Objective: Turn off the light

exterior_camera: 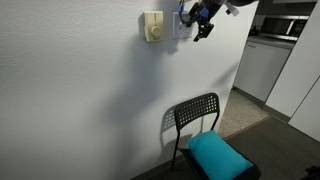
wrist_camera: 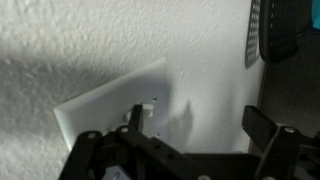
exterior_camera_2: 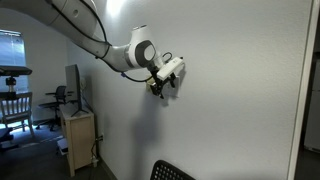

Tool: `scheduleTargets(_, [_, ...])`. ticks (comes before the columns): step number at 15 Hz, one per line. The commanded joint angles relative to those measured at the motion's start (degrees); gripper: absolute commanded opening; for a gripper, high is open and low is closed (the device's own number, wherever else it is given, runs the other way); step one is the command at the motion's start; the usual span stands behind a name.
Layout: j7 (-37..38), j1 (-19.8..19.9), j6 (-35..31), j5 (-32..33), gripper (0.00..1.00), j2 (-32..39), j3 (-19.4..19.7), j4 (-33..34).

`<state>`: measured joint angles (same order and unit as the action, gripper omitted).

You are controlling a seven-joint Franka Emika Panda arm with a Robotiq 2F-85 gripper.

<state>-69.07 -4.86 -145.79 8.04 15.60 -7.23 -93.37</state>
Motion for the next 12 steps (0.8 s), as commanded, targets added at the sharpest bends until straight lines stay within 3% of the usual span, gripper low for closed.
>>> scheduleTargets(1, [-1.38, 0.94, 0.96, -1.37, 1.0, 3.92, -0.94, 1.18])
scheduleTargets(9, [5.48, -0.4, 4.45, 1.72, 1.0, -0.13, 0.32, -2.28])
scheduleTargets(12, [11.82, -1.69, 8.04, 6.49, 1.0, -2.77, 1.35, -3.99])
